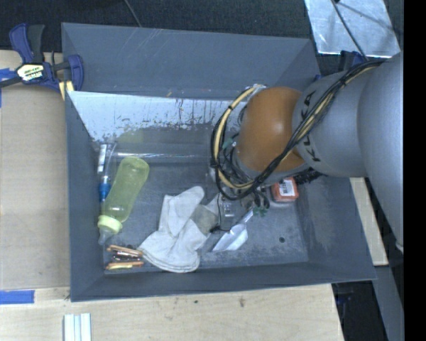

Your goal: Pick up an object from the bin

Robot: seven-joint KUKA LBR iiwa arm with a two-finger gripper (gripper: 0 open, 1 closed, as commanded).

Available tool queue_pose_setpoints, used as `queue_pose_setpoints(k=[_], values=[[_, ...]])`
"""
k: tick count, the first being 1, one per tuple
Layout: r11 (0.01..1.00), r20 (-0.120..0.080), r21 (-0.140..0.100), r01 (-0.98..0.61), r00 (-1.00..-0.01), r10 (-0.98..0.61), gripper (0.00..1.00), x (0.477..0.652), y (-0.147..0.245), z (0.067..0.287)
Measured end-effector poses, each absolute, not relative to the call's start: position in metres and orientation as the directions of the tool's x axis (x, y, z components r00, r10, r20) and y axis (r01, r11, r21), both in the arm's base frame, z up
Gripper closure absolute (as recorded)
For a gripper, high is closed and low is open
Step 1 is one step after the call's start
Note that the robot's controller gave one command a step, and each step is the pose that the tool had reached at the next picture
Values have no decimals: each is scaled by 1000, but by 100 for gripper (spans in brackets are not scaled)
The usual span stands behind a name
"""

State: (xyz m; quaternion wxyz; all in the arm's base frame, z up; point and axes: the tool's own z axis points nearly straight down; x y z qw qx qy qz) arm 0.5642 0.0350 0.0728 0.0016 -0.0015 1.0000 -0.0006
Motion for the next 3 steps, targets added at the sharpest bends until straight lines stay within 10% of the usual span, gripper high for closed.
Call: queue_pose_setpoints(k=[1,2,3], values=[[1000,-6,0,-14,-1000,-14,0,564,71,71],[998,-6,0,-68,-998,-68,100,582,85,71],[998,-6,0,-68,-998,-68,100,582,85,71]])
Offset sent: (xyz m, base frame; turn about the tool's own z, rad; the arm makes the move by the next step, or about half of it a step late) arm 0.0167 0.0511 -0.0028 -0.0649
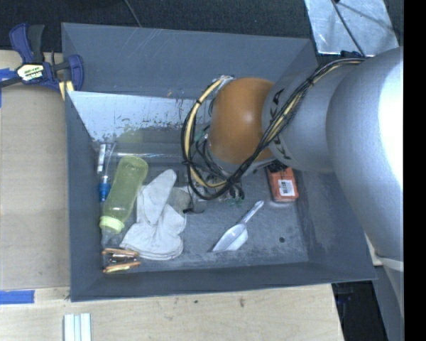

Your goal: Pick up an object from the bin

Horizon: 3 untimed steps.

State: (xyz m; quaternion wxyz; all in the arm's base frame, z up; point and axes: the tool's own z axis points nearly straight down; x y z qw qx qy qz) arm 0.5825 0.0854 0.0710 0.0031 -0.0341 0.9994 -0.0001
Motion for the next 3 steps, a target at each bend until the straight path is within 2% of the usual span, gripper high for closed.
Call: queue_pose_setpoints(k=[1,2,3], values=[[998,-3,0,-68,-998,-68,100,582,85,73],[996,-9,0,-90,-996,-90,100,580,79,118],[994,-4,0,-107,-994,-107,100,570,78,240]])
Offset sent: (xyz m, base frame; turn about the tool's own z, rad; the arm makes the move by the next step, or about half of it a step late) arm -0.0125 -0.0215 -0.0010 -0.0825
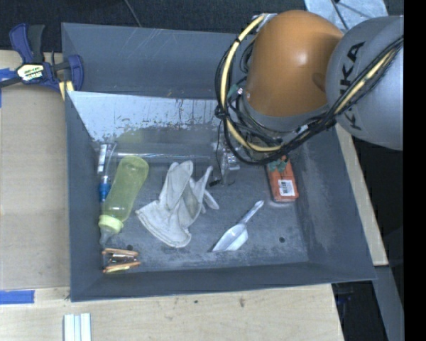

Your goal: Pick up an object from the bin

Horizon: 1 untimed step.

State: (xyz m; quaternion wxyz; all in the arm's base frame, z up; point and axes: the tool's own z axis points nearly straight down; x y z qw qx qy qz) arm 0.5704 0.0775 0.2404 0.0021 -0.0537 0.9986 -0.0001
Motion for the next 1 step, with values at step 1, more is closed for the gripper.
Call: queue_pose_setpoints(k=[1], values=[[994,-4,0,-108,-994,-108,100,570,78,240]])
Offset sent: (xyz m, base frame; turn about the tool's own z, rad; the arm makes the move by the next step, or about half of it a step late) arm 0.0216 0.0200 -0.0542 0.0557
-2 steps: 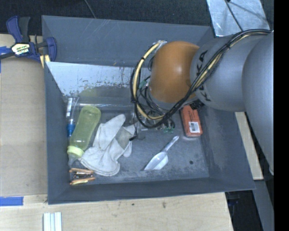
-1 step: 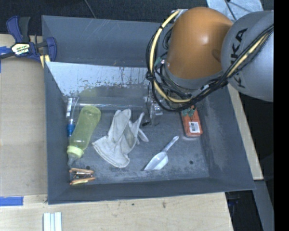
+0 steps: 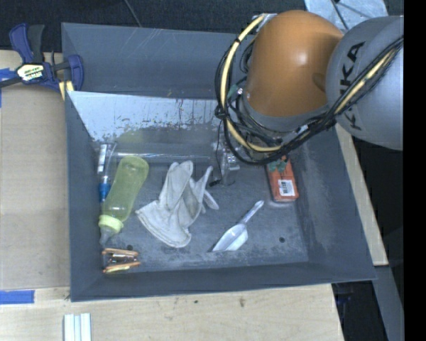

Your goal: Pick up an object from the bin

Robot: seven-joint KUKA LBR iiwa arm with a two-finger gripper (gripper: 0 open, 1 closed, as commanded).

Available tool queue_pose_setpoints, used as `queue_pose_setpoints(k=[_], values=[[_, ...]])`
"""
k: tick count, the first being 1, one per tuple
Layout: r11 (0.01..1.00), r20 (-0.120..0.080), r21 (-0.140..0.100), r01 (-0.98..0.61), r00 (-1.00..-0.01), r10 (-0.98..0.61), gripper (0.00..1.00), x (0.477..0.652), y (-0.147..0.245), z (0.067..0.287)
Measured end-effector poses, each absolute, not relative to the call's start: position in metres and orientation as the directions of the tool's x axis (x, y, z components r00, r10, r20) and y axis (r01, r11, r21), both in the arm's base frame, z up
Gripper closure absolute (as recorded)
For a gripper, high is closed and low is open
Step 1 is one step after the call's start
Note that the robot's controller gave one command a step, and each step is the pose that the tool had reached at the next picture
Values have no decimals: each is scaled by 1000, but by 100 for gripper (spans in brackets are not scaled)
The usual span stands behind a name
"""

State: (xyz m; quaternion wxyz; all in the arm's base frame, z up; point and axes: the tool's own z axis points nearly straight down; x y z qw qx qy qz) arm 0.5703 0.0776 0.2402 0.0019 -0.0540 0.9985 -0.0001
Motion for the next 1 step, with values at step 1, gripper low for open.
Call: queue_pose_setpoints(k=[1], values=[[998,-8,1,-68,-998,-68,100,587,91,205]])
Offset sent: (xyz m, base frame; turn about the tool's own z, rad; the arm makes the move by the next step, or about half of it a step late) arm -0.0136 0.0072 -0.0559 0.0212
